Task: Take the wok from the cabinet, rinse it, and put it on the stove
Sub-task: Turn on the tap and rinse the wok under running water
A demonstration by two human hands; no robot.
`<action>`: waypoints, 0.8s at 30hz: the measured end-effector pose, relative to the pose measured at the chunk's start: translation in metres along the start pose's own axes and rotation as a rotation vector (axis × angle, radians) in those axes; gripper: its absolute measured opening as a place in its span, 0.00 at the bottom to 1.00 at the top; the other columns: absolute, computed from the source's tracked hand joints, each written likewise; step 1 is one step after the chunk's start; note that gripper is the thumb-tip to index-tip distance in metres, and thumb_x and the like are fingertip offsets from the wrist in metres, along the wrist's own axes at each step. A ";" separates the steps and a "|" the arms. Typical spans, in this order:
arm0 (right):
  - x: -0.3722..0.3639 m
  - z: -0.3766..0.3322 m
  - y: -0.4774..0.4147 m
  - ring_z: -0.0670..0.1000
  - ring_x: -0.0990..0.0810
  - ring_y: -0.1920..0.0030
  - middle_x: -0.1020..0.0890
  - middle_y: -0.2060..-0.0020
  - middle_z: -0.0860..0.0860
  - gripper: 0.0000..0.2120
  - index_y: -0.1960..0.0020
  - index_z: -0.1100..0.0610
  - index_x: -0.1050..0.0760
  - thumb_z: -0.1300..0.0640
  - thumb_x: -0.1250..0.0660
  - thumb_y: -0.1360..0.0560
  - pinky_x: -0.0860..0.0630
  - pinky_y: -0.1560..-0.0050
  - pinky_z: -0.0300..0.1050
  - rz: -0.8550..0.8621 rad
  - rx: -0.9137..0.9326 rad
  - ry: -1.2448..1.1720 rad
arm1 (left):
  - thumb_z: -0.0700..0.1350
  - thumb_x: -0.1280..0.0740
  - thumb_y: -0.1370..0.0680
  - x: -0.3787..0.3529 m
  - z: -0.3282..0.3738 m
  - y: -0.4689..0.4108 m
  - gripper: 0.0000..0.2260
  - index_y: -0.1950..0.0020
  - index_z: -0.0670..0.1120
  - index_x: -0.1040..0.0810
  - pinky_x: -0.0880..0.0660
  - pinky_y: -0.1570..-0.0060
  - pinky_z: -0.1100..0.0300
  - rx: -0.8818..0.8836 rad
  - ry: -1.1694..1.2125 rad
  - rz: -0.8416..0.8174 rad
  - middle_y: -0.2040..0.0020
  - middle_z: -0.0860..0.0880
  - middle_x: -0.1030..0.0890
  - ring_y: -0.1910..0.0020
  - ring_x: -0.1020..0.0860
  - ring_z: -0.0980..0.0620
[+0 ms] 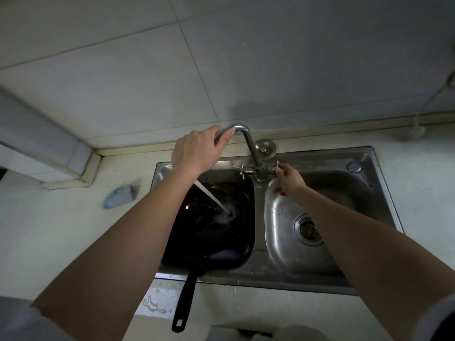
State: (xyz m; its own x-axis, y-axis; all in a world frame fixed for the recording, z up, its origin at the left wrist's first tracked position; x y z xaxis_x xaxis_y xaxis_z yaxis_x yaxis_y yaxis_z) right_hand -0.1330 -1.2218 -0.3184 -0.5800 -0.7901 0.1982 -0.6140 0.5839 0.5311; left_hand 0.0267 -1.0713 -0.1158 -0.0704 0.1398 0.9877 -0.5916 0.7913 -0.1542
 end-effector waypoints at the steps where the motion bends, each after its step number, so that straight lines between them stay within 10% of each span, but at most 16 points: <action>1: 0.000 -0.001 -0.001 0.50 0.18 0.71 0.19 0.54 0.46 0.19 0.30 0.54 0.30 0.47 0.44 0.16 0.27 0.76 0.38 0.013 -0.013 0.018 | 0.68 0.54 0.19 0.000 0.000 0.000 0.25 0.59 0.52 0.29 0.35 0.67 0.56 0.002 -0.002 0.001 0.68 0.51 0.25 0.68 0.25 0.47; 7: -0.001 -0.012 -0.018 0.51 0.21 0.71 0.16 0.55 0.57 0.26 0.50 0.63 0.24 0.41 0.45 0.17 0.27 0.78 0.38 0.053 -0.142 0.093 | 0.69 0.55 0.19 -0.001 0.000 0.000 0.25 0.59 0.53 0.31 0.35 0.67 0.56 0.007 -0.010 0.003 0.68 0.51 0.24 0.68 0.25 0.47; 16: 0.007 -0.021 -0.023 0.49 0.27 0.72 0.26 0.68 0.55 0.34 0.36 0.69 0.28 0.38 0.49 0.18 0.35 0.74 0.41 0.046 -0.201 0.286 | 0.69 0.54 0.20 -0.003 -0.002 0.000 0.26 0.61 0.53 0.30 0.34 0.67 0.56 0.021 -0.019 0.034 0.69 0.52 0.25 0.69 0.25 0.47; 24: 0.007 -0.019 -0.026 0.52 0.26 0.69 0.19 0.56 0.61 0.34 0.33 0.68 0.29 0.37 0.47 0.18 0.30 0.67 0.45 0.049 -0.232 0.213 | 0.70 0.56 0.20 -0.008 -0.005 -0.003 0.28 0.60 0.52 0.29 0.28 0.66 0.54 0.041 -0.045 0.063 0.68 0.50 0.22 0.69 0.23 0.46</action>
State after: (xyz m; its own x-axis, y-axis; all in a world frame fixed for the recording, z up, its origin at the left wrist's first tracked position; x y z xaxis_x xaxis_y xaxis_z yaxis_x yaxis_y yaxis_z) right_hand -0.1111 -1.2463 -0.3146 -0.4658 -0.7977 0.3829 -0.4355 0.5834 0.6856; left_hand 0.0332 -1.0712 -0.1233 -0.1435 0.1610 0.9765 -0.6172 0.7567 -0.2154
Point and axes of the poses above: each hand's wrist, its own y-axis away from the middle knuckle, its own x-axis out of the back of the hand, z = x × y, the point moved 4 cm from there along -y, towards the middle knuckle
